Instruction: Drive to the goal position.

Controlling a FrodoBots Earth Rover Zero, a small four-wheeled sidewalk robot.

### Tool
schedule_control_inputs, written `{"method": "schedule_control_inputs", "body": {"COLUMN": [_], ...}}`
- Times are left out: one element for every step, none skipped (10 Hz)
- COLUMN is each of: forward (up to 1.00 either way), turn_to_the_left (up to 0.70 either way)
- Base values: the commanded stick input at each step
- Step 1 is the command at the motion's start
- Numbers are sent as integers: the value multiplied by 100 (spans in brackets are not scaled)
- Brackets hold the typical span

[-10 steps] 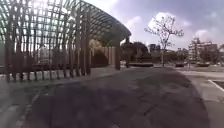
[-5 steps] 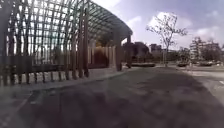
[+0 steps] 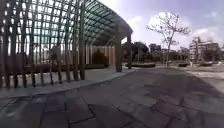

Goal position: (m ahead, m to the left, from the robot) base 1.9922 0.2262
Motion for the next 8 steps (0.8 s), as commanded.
{"method": "schedule_control_inputs", "body": {"forward": [85,85,85,85,60,18,0,0], "turn_to_the_left": [-1,-16,-31,-22,-16,-18,-31,-51]}}
